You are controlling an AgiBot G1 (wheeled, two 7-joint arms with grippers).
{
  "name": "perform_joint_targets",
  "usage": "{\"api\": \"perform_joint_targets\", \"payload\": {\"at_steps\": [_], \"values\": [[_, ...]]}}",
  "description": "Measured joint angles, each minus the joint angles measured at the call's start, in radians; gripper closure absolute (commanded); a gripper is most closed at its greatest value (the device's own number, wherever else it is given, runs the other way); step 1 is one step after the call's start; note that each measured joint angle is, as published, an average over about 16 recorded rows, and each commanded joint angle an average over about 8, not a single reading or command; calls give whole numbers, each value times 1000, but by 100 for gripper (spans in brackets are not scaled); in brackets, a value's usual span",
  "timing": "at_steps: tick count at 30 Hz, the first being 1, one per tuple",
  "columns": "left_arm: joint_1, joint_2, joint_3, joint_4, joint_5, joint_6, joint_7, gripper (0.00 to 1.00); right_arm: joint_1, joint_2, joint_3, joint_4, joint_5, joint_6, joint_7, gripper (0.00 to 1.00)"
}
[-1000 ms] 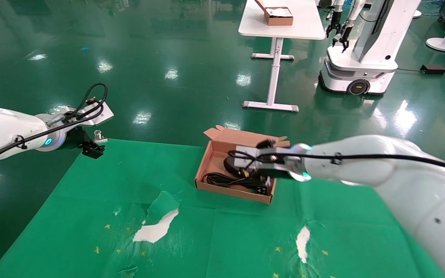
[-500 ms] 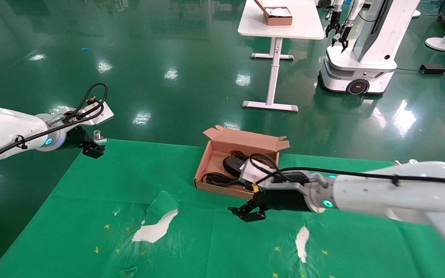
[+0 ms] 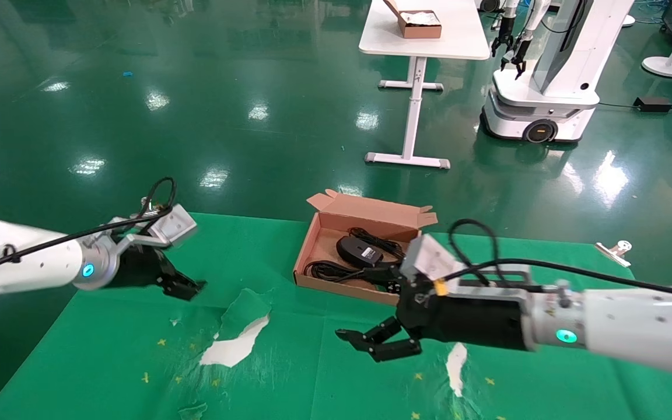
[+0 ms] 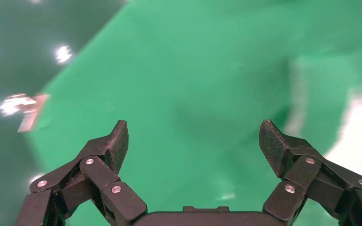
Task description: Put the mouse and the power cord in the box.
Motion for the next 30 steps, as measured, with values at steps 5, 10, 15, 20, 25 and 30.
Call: {"api": "perform_joint_targets", "payload": {"at_steps": [5, 10, 15, 20, 25, 30], "values": [[66, -45, -89, -71, -114, 72, 53, 0, -54, 64, 79, 70, 78, -73, 13, 0], [132, -90, -180, -142, -228, 146, 107, 0, -108, 129, 159, 140, 157, -146, 26, 0], [198, -136, -270, -214, -343, 219, 161, 0, -163, 193, 240, 211, 236, -220, 39, 0], [265, -181, -361, -286, -458, 292, 215, 0, -216, 256, 318, 280, 313, -291, 52, 0], [331, -227, -451, -357, -573, 365, 269, 0, -255, 302, 375, 330, 369, -344, 61, 0], [397, -272, -541, -428, -686, 438, 322, 0, -277, 328, 407, 358, 401, -373, 66, 0]]}}
